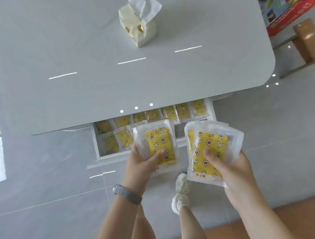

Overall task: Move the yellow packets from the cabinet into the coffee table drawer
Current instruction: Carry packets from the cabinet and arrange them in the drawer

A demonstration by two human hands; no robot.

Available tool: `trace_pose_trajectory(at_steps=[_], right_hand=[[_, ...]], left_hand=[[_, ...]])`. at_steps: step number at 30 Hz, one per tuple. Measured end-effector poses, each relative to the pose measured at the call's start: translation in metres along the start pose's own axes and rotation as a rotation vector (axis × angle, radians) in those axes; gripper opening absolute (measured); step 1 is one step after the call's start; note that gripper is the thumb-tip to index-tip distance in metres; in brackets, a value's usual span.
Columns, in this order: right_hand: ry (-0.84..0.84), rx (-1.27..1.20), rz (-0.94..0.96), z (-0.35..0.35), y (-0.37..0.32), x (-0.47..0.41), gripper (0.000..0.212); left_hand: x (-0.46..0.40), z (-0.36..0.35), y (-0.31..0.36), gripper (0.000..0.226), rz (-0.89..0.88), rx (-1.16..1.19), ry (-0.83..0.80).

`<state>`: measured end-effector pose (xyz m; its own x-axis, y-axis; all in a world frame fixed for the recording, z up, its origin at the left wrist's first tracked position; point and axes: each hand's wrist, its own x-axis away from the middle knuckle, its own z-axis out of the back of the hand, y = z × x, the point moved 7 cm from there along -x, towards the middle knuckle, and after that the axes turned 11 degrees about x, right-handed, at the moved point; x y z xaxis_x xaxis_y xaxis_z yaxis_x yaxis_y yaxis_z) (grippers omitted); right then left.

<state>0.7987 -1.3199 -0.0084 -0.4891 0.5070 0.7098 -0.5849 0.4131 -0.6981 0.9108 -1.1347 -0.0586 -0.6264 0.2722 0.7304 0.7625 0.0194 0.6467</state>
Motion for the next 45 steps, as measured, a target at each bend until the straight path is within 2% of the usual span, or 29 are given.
trace_pose_trajectory(at_steps=[5,9,10,13,14,18,21,24,27,30,32,34,37,40,45], right_hand=[[-0.135,-0.009,-0.06,0.009,0.028,-0.034,0.096],[-0.169,-0.003,-0.058,0.016,0.048,-0.063,0.066],[-0.169,0.015,-0.058,0.017,0.052,-0.07,0.066],[-0.13,0.089,-0.023,0.02,0.063,-0.089,0.085],[-0.119,0.101,-0.016,0.02,0.067,-0.095,0.086],[-0.101,0.076,-0.005,0.017,0.078,-0.117,0.053],[-0.046,0.102,0.028,0.02,0.079,-0.131,0.052],[-0.013,0.098,0.046,0.022,0.078,-0.142,0.052],[-0.041,0.075,0.049,0.015,0.077,-0.15,0.044],[-0.068,0.061,0.053,0.006,0.077,-0.153,0.046],[-0.079,0.058,0.063,0.001,0.078,-0.152,0.049],[-0.088,0.09,0.067,-0.006,0.08,-0.151,0.05],[-0.086,0.137,0.081,-0.014,0.081,-0.151,0.052],[-0.075,0.121,0.062,-0.016,0.083,-0.153,0.054],[-0.157,0.279,0.063,-0.021,0.086,-0.155,0.038]], left_hand=[[-0.021,-0.032,-0.032,0.052,-0.037,0.023,-0.025],[-0.038,-0.05,-0.063,0.052,-0.034,0.084,-0.068],[-0.042,-0.053,-0.07,0.047,-0.024,0.106,-0.063],[-0.054,-0.058,-0.087,0.021,0.031,0.171,-0.04],[-0.059,-0.057,-0.092,0.018,0.047,0.174,-0.032],[-0.081,-0.057,-0.097,0.018,0.061,0.113,-0.009],[-0.097,-0.063,-0.1,0.017,0.091,0.14,0.001],[-0.107,-0.068,-0.096,0.029,0.104,0.118,0.001],[-0.111,-0.07,-0.085,0.026,0.091,0.092,-0.025],[-0.117,-0.07,-0.081,0.021,0.09,0.082,-0.036],[-0.119,-0.075,-0.082,0.049,0.13,0.081,-0.052],[-0.119,-0.082,-0.087,0.055,0.157,0.049,-0.122],[-0.111,-0.09,-0.086,0.038,0.141,-0.016,-0.18],[-0.109,-0.088,-0.088,0.036,0.103,-0.034,-0.17],[-0.109,-0.082,-0.088,0.022,0.086,-0.029,-0.157]])
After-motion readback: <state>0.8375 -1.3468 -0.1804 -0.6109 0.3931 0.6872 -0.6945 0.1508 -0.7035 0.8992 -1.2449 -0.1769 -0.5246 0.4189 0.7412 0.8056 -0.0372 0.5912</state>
